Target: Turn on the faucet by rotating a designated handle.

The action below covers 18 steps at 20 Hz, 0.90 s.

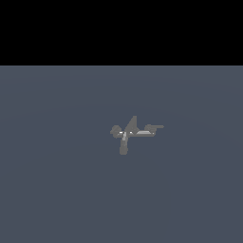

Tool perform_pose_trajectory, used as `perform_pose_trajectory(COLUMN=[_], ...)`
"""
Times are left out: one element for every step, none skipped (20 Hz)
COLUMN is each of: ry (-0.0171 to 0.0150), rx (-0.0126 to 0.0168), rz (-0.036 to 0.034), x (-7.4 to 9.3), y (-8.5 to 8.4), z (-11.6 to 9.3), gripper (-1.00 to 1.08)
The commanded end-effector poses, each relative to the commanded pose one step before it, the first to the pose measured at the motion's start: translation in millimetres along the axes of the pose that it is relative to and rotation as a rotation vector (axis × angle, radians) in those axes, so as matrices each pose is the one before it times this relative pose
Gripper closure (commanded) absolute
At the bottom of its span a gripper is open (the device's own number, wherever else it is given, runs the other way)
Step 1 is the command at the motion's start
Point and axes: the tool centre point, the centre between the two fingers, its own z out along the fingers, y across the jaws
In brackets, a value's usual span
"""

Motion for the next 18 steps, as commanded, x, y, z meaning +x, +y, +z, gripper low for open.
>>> perform_pose_trajectory(ry=[0.0, -0.00001, -0.00004, -0.00007, -0.00009, -0.00012, -0.00014, -0.00017, -0.00019, -0.00022, -0.00025, -0.00027, -0.0003, -0.00033, -0.00035, -0.00038, -0.0004, -0.00042], rx=[0.0, -0.00002, -0.00001, -0.00001, -0.00002, -0.00003, -0.00003, -0.00004, -0.00004, -0.00005, -0.00005, -0.00006, -0.00007, -0.00007, -0.00008, -0.00008, -0.00008, -0.00008], rz=[0.0, 0.00069, 0.00183, 0.00324, 0.00447, 0.00573, 0.00704, 0.00834, 0.00962, 0.01094, 0.01223, 0.01356, 0.01488, 0.01621, 0.01755, 0.01881, 0.01997, 0.02105], x=[0.0, 0.14, 0.42, 0.7, 0.98, 1.26, 1.54, 1.83, 2.11, 2.4, 2.69, 2.98, 3.28, 3.58, 3.88, 4.17, 4.44, 4.69], y=[0.01, -0.05, -0.19, -0.25, -0.37, -0.49, -0.59, -0.69, -0.8, -0.9, -1.02, -1.12, -1.23, -1.34, -1.45, -1.56, -1.66, -1.75], z=[0.0, 0.17, 0.53, 0.89, 1.24, 1.59, 1.95, 2.31, 2.67, 3.03, 3.39, 3.76, 4.13, 4.5, 4.87, 5.22, 5.55, 5.85], gripper=[1.08, 1.08, 1.08, 1.08, 1.08, 1.08, 1.08, 1.08, 1.08, 1.08, 1.08, 1.08, 1.08, 1.08, 1.08, 1.08, 1.08, 1.08])
